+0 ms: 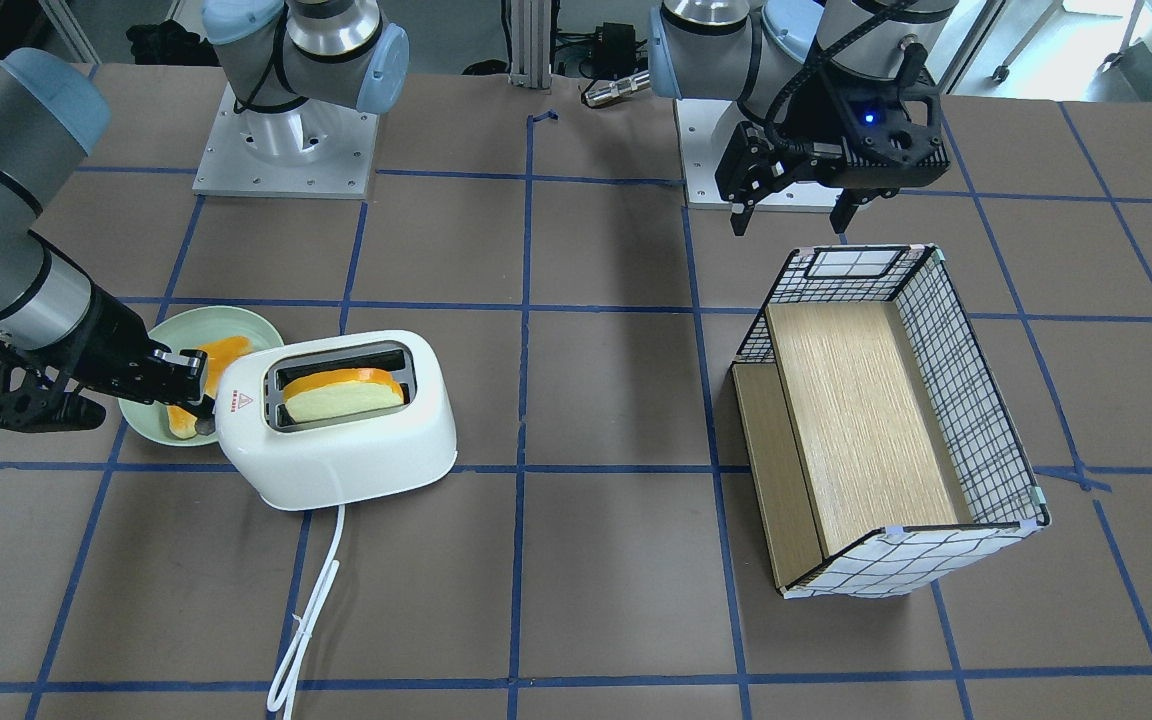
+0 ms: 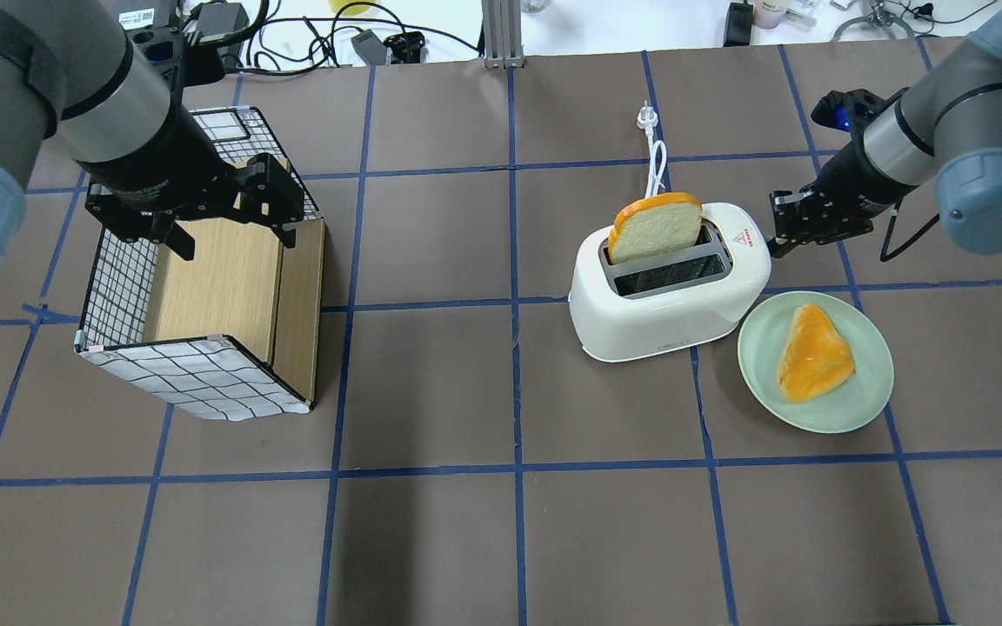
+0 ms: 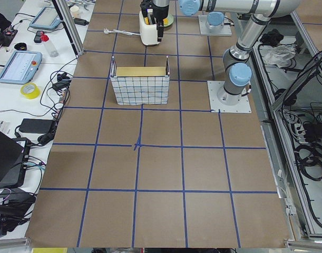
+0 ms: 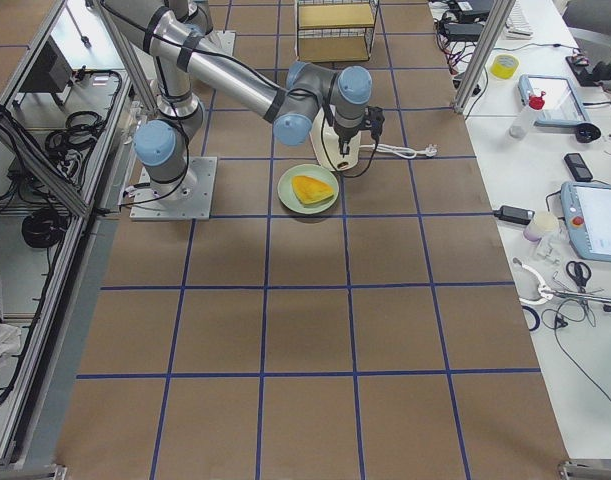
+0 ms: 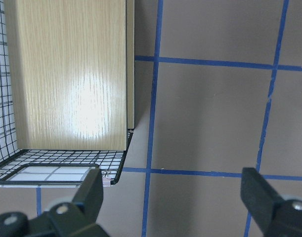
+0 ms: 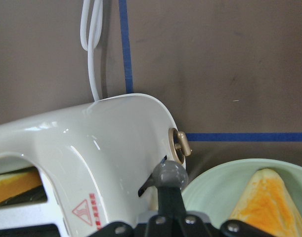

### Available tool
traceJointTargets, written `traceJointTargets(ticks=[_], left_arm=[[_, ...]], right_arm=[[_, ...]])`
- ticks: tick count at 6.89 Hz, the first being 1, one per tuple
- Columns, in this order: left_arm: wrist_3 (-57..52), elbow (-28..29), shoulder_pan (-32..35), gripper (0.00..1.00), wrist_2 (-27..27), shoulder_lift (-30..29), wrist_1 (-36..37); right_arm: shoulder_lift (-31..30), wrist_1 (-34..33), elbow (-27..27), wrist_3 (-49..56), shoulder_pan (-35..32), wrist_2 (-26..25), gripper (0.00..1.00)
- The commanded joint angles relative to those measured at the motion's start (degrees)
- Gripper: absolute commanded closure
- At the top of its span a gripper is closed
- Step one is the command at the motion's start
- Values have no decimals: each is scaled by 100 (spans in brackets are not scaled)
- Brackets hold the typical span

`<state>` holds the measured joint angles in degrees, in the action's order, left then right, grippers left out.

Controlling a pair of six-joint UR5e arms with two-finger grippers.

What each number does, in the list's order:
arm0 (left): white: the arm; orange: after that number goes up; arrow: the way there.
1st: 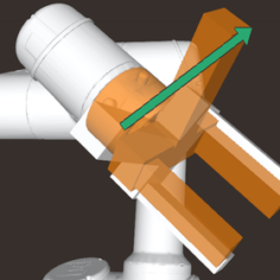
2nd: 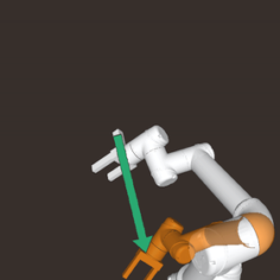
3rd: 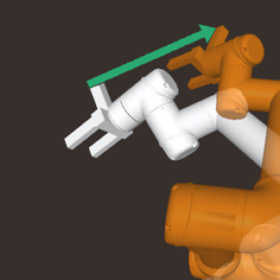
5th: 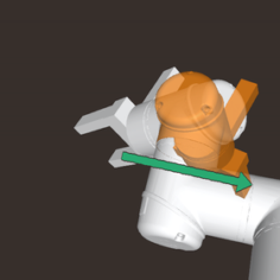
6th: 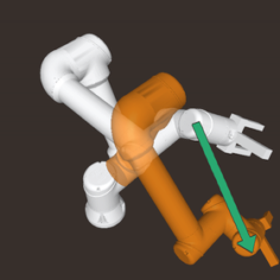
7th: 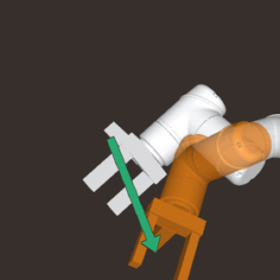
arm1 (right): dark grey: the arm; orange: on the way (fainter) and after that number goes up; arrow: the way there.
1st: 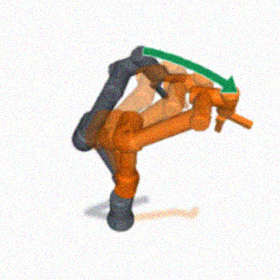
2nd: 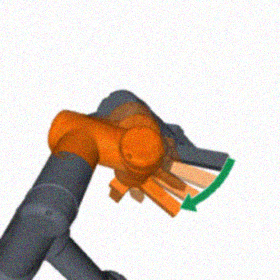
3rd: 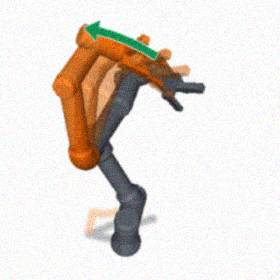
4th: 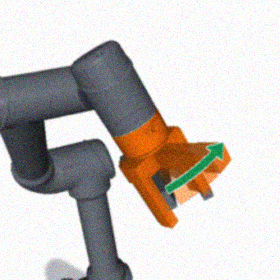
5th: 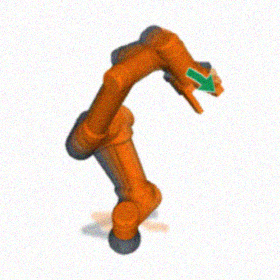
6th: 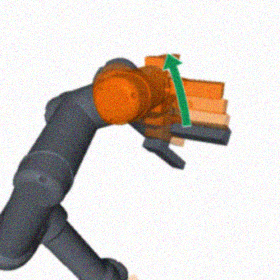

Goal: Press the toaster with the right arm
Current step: 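Press the toaster lever down with the right gripper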

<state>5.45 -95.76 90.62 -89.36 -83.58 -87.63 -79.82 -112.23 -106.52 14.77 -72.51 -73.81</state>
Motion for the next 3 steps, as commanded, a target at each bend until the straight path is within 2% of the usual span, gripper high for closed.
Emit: traceJointTargets(ticks=[1,3], left_arm=[[0,-4,0,0,-2,0,0],[0,5,0,0,7,0,0]], right_arm=[[72,-9,-10,9,0,16,100],[142,-62,-10,9,0,25,100]])
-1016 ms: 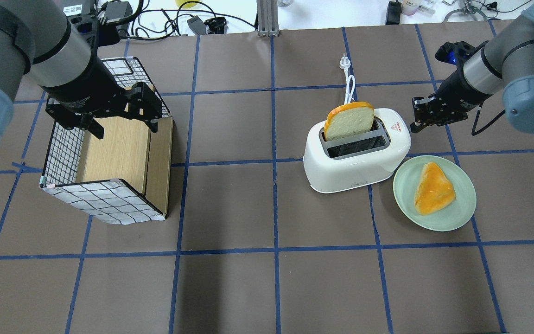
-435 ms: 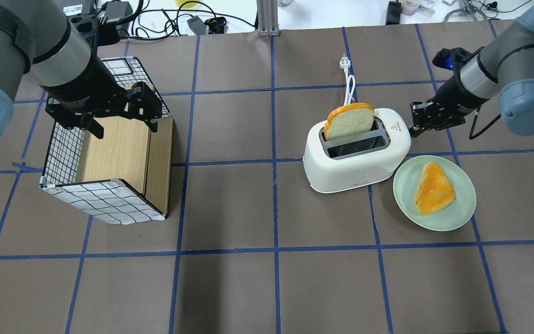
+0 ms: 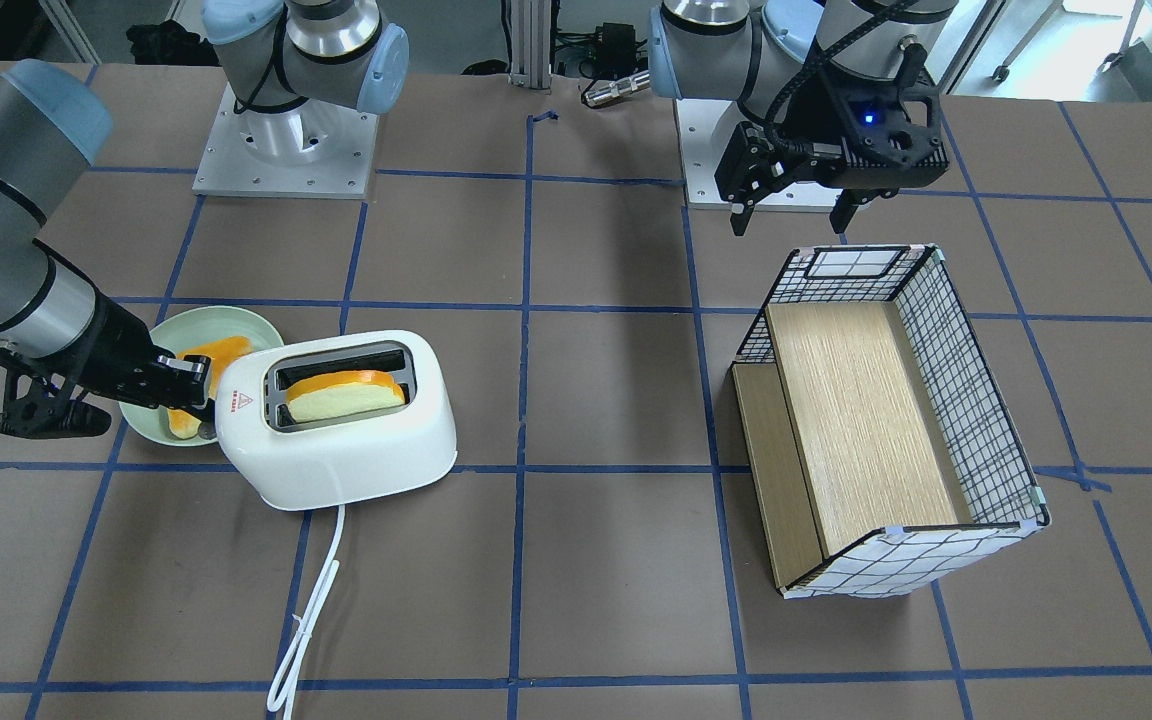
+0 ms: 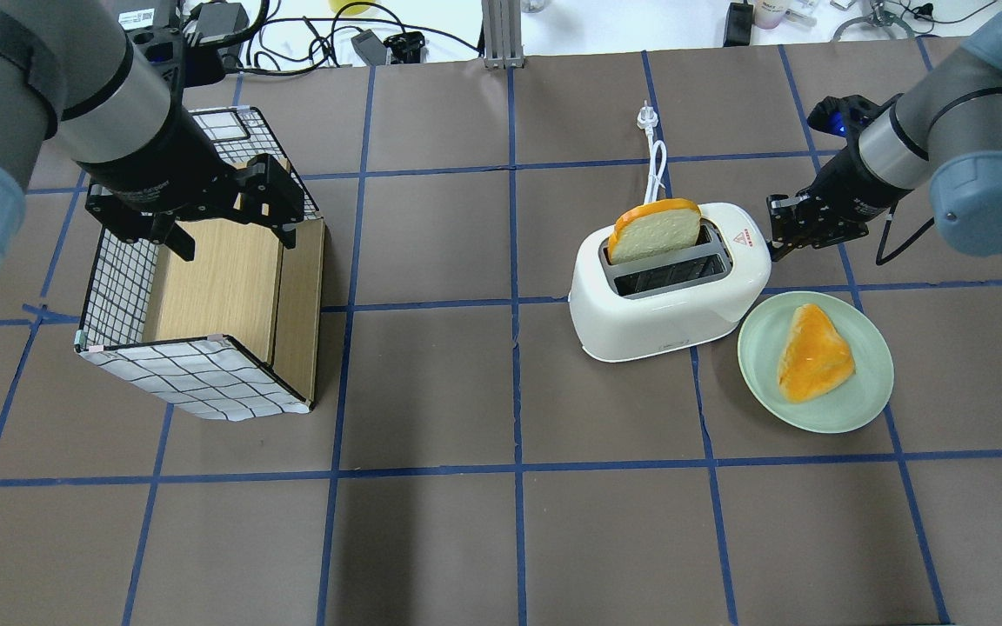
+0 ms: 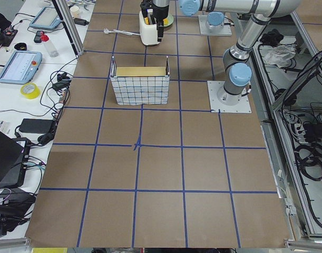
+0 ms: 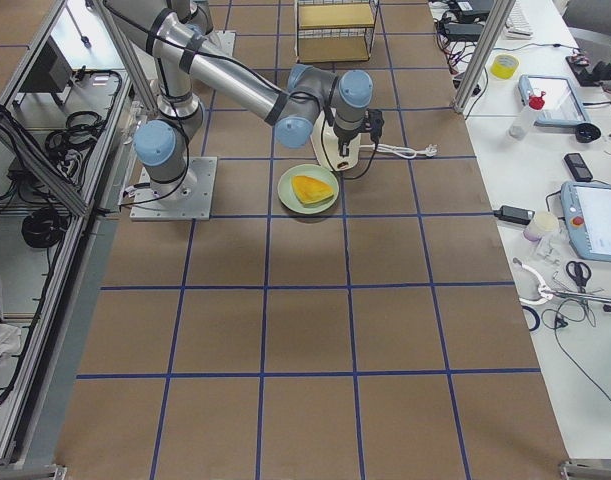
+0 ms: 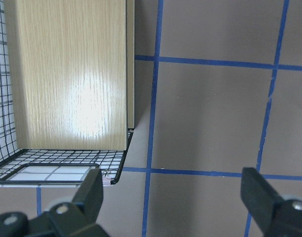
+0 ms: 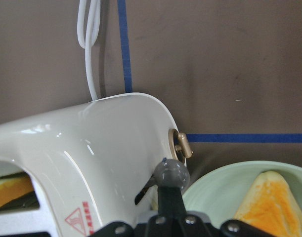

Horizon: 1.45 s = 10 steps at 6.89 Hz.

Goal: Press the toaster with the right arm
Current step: 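Press the toaster lever down with the right gripper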

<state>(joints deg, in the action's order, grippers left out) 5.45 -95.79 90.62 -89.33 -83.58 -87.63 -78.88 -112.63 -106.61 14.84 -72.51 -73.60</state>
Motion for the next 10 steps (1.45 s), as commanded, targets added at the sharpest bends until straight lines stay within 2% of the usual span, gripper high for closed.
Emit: traceJointTargets(ticks=[1,10], left_arm=[[0,-1,0,0,3,0,0],[0,-1,0,0,3,0,0]], right_arm=[[83,-65,0,1,0,3,100],[198,-145,-1,-42,9,4,100]])
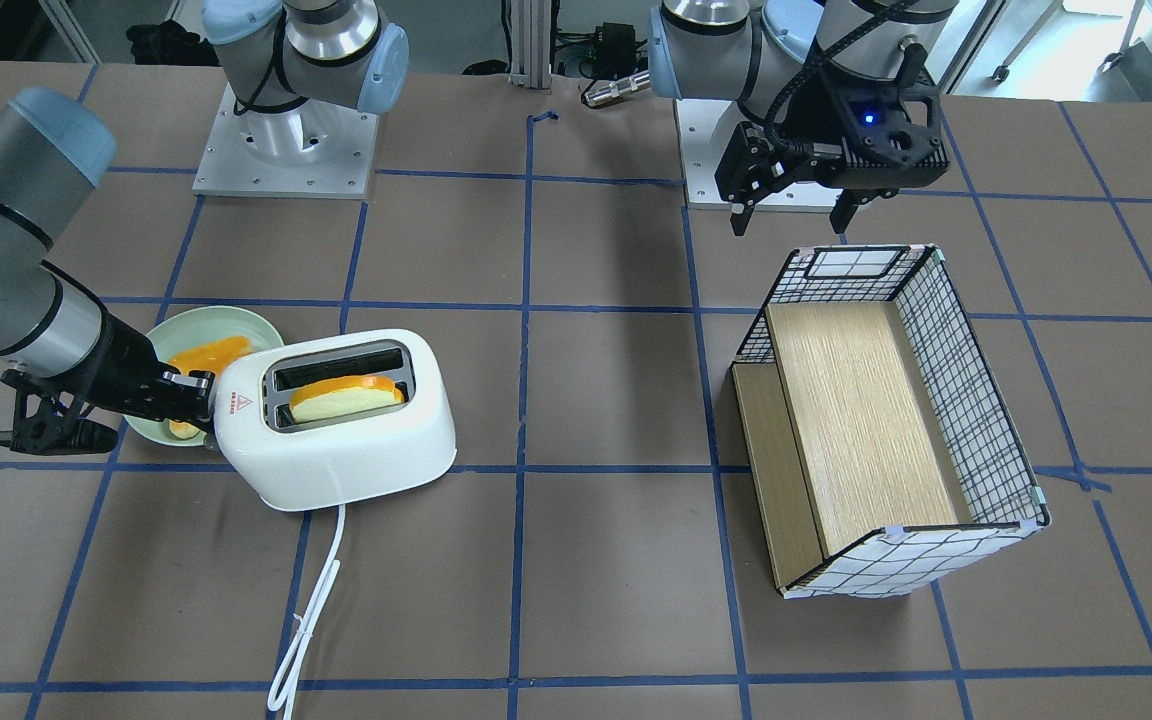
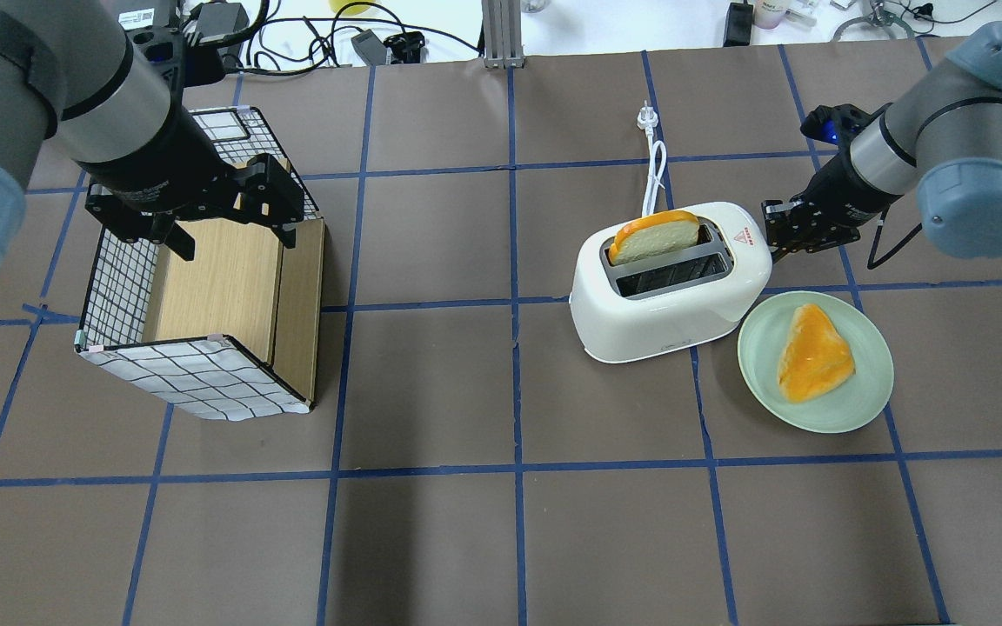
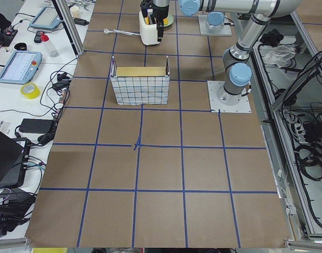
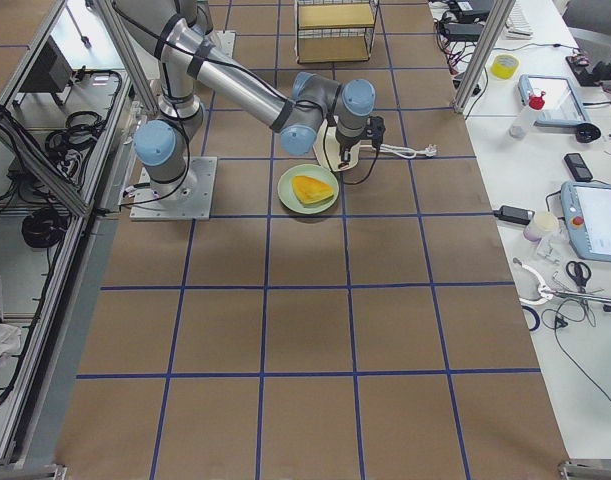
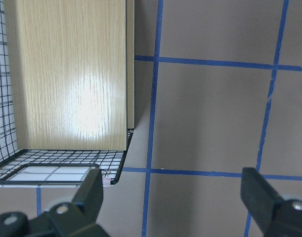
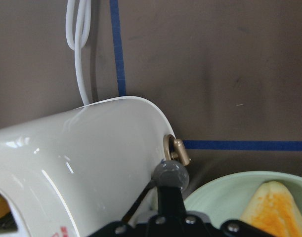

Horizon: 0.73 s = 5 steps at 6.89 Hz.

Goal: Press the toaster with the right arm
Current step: 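Press the toaster lever down with the right gripper, then lift the right gripper off the lever and back above the toaster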

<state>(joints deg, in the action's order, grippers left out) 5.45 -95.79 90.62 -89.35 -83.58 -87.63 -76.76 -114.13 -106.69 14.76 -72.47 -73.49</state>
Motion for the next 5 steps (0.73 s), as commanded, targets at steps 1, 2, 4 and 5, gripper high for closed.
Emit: traceJointTargets(ticks=[1,2,4,5], left_arm=[[0,-1,0,0,5,0,0],[0,7,0,0,5,0,0],[0,-1,0,0,-4,0,0],[0,-1,0,0,-4,0,0]], right_arm=[[-58,13,69,-78,4,-85,79],[-76,31,95,-96,4,-112,28],[-504,127,122,-411,4,-252,0],[-689,284,218,-430,-13,-575,0]])
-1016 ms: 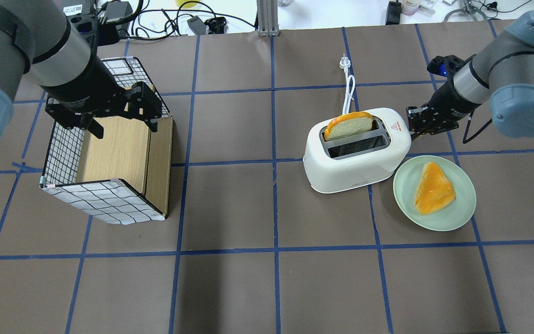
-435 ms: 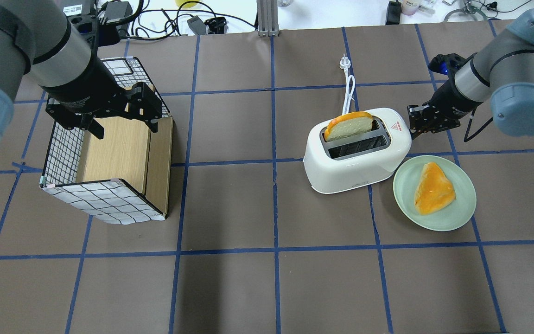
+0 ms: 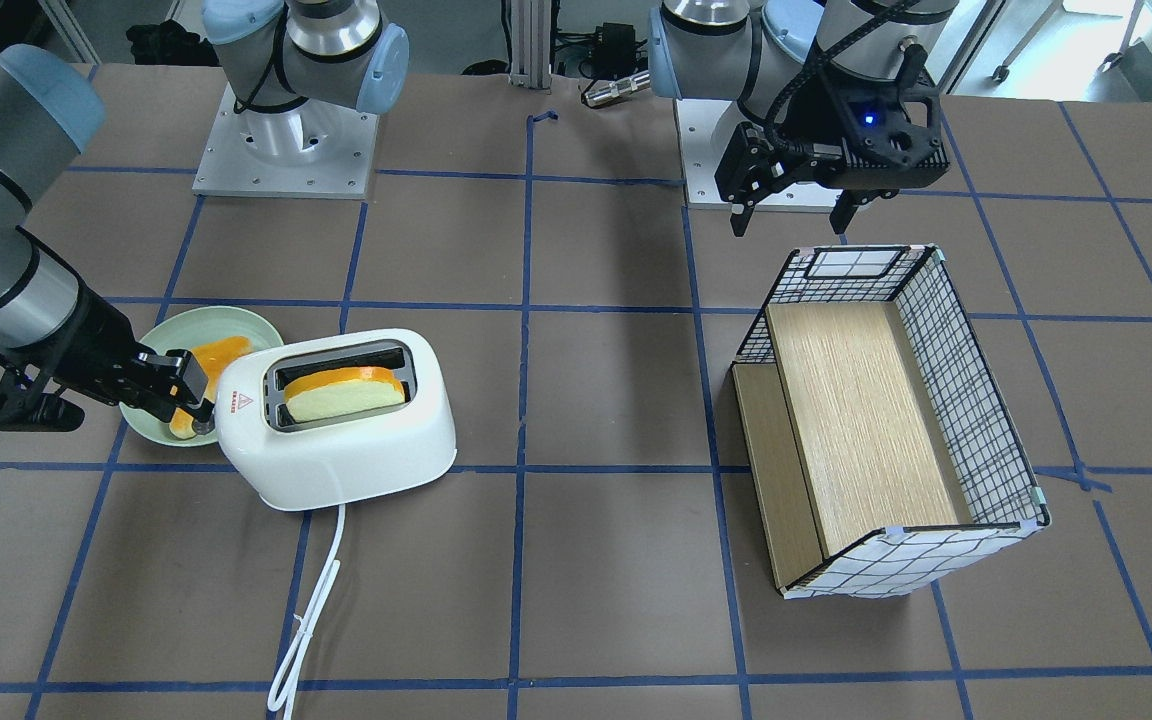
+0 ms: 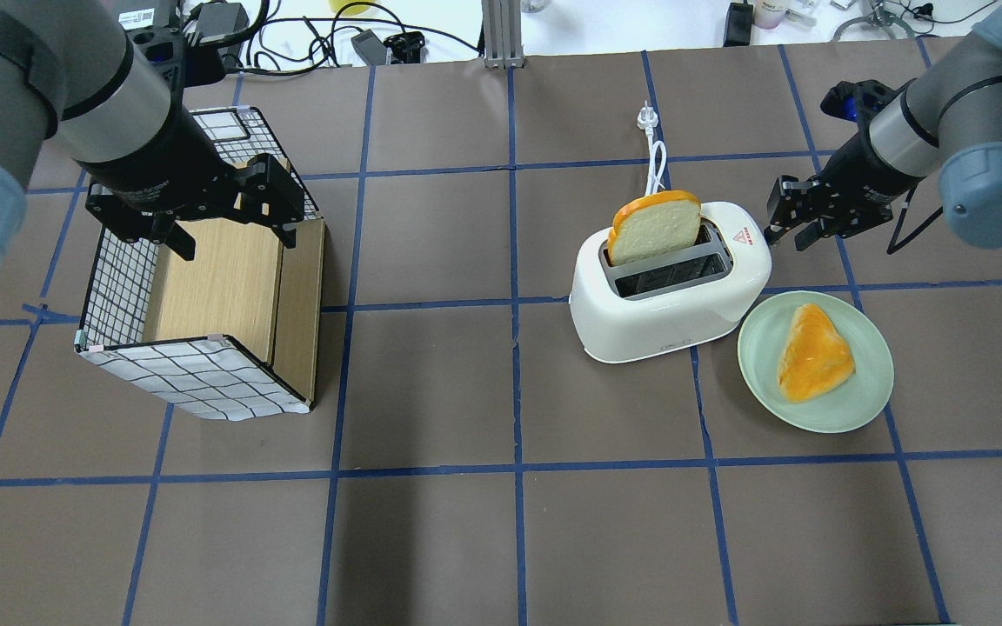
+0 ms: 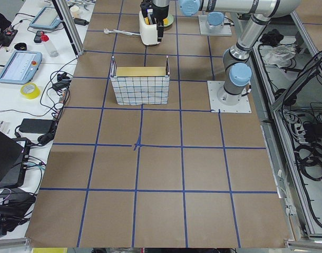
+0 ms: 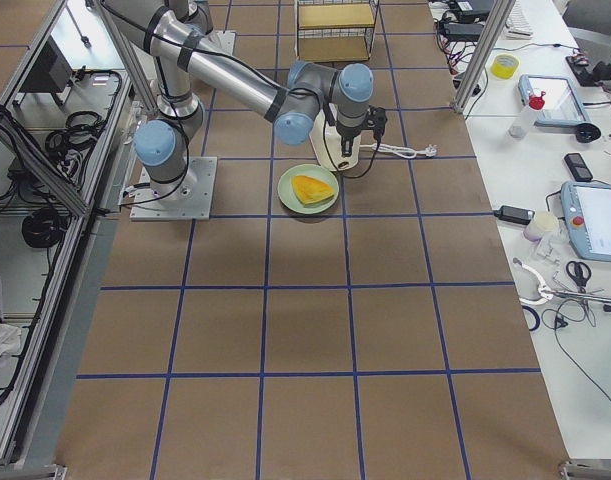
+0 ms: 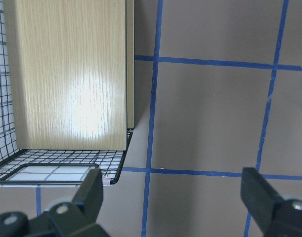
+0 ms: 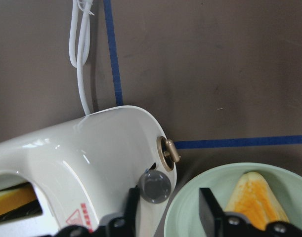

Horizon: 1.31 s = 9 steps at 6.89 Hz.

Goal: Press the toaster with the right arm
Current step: 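Lift the right gripper off the lever and back above the toaster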

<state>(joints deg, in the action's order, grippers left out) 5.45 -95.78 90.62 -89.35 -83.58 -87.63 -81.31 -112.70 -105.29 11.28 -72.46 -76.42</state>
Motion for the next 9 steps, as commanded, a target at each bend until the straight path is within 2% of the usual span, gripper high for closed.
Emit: traceJointTargets(ticks=[1,3,5,7,9], left_arm=[[0,7,0,0,-3,0,0],[0,-2,0,0,6,0,0],[0,7,0,0,6,0,0],[0,-2,0,0,6,0,0],[0,7,0,0,6,0,0]], right_arm=[[-410,543,288,-82,-23,-521,0],[-569,1143,727,-230,-75,-873,0],[-684,1845,1210,-826,-530,-901,0],[-693,1936,1335,-1459,-1075,-910,0],[-816,1936,1353,-1506,-1506,-1286,0]])
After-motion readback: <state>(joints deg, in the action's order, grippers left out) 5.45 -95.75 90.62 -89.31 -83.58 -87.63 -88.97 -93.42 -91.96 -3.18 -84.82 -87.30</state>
